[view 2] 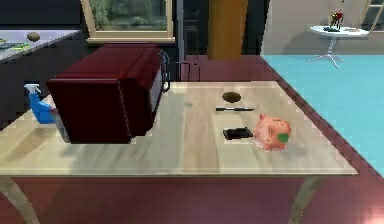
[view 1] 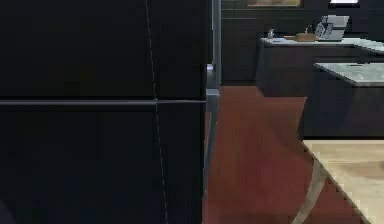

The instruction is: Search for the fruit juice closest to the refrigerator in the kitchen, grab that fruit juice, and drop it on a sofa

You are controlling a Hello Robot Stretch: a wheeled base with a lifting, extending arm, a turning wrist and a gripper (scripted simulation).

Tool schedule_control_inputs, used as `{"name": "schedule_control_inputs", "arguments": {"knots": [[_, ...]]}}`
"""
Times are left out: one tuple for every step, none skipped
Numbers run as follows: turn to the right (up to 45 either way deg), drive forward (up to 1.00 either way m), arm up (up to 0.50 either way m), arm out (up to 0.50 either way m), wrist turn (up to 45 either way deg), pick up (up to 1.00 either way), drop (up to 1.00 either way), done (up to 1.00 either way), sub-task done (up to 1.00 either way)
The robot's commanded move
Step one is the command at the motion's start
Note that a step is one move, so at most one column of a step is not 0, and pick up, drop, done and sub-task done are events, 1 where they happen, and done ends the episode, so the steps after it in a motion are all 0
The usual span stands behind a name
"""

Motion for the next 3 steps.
{"name": "schedule_control_inputs", "arguments": {"knots": [[45.0, 0.0, 0.0, 0.0, 0.0, 0.0, 0.0, 0.0, 0.0], [0.0, 0.05, 0.0, 0.0, 0.0, 0.0, 0.0, 0.0, 0.0], [45.0, 0.0, 0.0, 0.0, 0.0, 0.0, 0.0, 0.0, 0.0]]}}
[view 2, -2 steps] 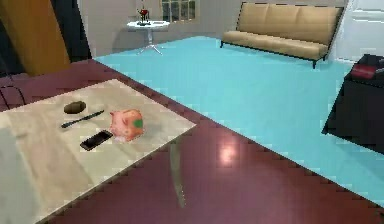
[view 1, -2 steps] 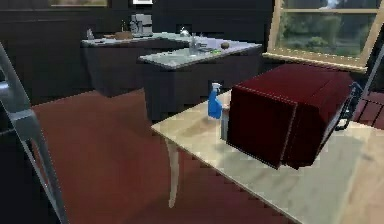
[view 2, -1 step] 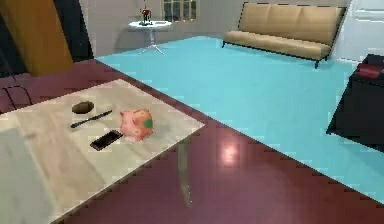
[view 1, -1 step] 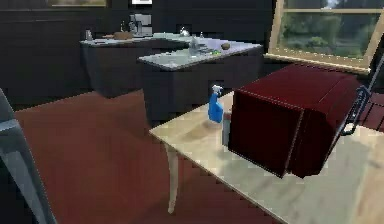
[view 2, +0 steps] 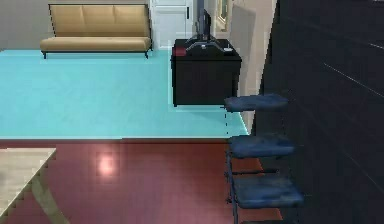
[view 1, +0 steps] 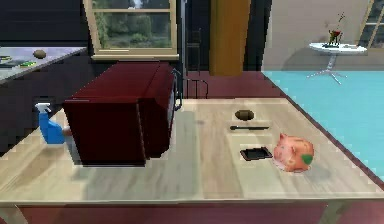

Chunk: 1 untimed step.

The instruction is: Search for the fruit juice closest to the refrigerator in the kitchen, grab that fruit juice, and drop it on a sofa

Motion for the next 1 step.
{"name": "schedule_control_inputs", "arguments": {"knots": [[27.0, 0.0, 0.0, 0.0, 0.0, 0.0, 0.0, 0.0, 0.0]]}}
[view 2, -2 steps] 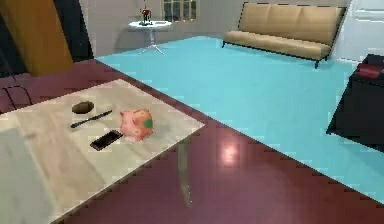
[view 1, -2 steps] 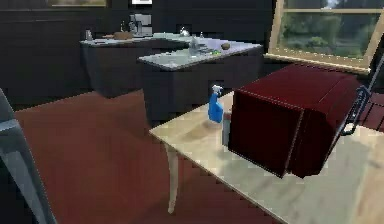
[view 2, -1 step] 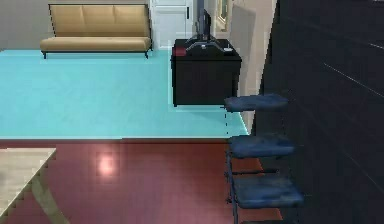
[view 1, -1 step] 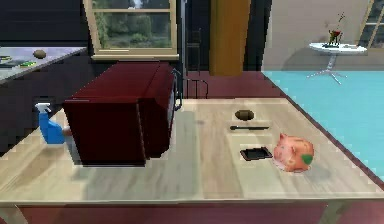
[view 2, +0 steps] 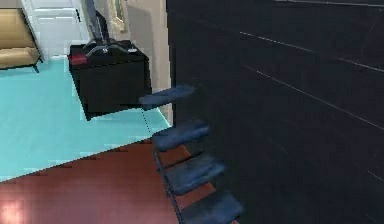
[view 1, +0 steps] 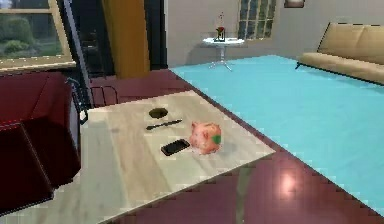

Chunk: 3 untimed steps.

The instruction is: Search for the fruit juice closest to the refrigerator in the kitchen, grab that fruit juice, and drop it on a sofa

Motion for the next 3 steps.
{"name": "schedule_control_inputs", "arguments": {"knots": [[0.0, 0.05, 0.0, 0.0, 0.0, 0.0, 0.0, 0.0, 0.0], [45.0, 0.0, 0.0, 0.0, 0.0, 0.0, 0.0, 0.0, 0.0], [0.0, 0.9, 0.0, 0.0, 0.0, 0.0, 0.0, 0.0, 0.0]]}}
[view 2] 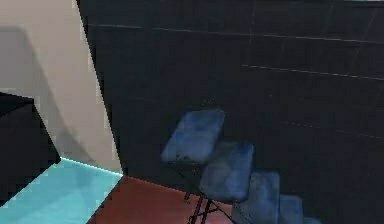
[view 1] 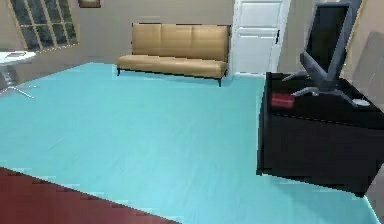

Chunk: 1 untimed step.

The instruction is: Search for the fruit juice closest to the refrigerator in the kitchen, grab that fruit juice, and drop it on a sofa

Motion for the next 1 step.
{"name": "schedule_control_inputs", "arguments": {"knots": [[-45.0, 0.0, 0.0, 0.0, 0.0, 0.0, 0.0, 0.0, 0.0]]}}
